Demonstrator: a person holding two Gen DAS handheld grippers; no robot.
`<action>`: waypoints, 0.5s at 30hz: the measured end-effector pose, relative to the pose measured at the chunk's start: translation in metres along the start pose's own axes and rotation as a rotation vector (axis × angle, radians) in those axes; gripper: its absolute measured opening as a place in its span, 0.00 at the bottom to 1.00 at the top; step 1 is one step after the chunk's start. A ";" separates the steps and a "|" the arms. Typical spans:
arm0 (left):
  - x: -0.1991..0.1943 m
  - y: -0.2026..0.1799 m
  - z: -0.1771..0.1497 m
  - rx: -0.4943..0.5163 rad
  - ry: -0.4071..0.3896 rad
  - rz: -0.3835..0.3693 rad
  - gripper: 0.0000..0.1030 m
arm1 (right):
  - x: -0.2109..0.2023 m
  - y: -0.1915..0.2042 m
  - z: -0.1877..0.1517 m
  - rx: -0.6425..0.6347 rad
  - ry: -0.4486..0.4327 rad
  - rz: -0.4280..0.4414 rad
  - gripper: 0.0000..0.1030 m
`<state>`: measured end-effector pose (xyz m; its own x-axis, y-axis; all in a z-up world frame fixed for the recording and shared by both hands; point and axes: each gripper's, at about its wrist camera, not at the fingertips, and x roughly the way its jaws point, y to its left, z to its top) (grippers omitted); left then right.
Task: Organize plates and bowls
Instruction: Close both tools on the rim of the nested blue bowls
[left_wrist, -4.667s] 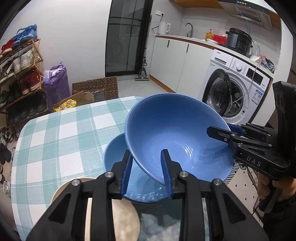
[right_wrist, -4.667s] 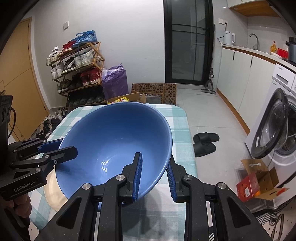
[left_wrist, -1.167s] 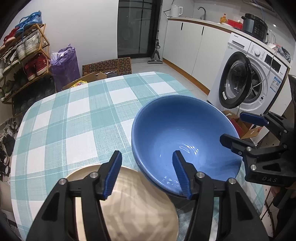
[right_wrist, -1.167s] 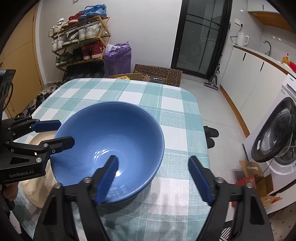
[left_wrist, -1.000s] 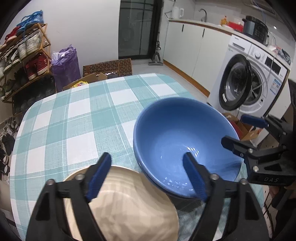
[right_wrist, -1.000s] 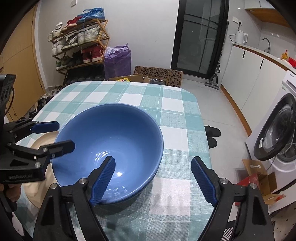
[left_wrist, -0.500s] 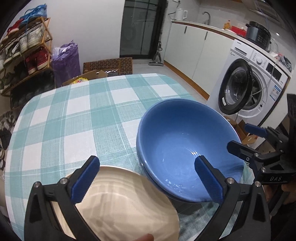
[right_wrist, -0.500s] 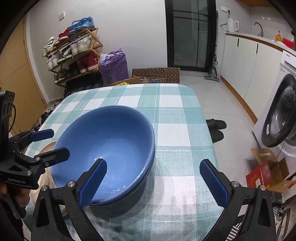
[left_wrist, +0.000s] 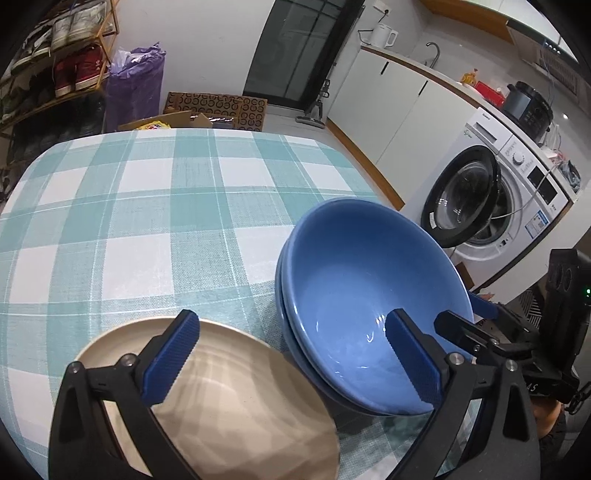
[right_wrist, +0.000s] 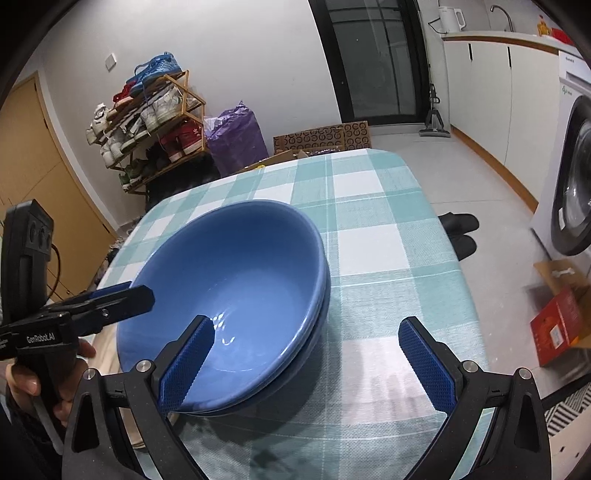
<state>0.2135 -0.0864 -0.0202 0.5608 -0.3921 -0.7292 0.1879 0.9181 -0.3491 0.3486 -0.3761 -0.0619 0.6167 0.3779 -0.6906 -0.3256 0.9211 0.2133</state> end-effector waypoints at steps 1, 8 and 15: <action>0.000 -0.001 -0.001 0.005 -0.001 -0.004 0.97 | 0.000 0.000 0.000 0.005 0.001 0.005 0.99; 0.002 -0.007 -0.001 0.041 0.007 -0.020 0.75 | 0.004 -0.001 0.000 0.022 0.015 0.031 0.79; 0.005 -0.011 -0.001 0.060 0.029 -0.038 0.50 | 0.001 -0.001 0.001 0.022 0.008 0.049 0.73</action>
<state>0.2133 -0.0982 -0.0203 0.5286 -0.4276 -0.7333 0.2568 0.9039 -0.3420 0.3502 -0.3761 -0.0619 0.5945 0.4216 -0.6848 -0.3392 0.9036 0.2618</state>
